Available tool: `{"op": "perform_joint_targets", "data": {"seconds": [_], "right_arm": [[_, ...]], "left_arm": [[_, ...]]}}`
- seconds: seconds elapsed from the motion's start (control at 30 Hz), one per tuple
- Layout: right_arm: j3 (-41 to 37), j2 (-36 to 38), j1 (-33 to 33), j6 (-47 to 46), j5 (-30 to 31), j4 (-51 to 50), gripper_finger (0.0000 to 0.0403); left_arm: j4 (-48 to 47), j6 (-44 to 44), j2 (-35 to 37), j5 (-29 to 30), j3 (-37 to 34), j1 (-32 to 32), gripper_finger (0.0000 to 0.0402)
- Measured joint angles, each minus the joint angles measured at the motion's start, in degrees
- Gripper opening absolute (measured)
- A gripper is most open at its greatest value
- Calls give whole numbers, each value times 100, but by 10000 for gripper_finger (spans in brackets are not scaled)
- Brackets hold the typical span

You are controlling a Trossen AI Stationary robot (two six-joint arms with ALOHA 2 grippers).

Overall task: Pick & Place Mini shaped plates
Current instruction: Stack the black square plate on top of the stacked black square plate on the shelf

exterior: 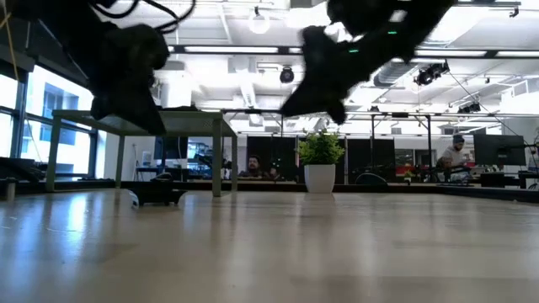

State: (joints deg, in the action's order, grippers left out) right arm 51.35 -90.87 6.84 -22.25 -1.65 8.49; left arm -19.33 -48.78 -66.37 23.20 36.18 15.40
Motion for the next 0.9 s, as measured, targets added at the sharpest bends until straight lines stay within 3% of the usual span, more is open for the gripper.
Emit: {"op": "perform_joint_targets", "data": {"seconds": [0.33,0.5,0.7,0.9], "right_arm": [[-2040,2343,422,373,2,183,9],[-2578,3069,602,373,-147,162,2],[-2791,3477,643,459,-183,118,6],[-2783,3577,653,468,-197,178,2]], "left_arm": [[-900,-171,-1560,-517,1402,-2,3],[-1414,-616,-2257,-796,2061,-4,36],[-1832,-863,-2887,-849,2483,-4,90],[-1879,-1039,-3323,-791,2503,-3,93]]}}
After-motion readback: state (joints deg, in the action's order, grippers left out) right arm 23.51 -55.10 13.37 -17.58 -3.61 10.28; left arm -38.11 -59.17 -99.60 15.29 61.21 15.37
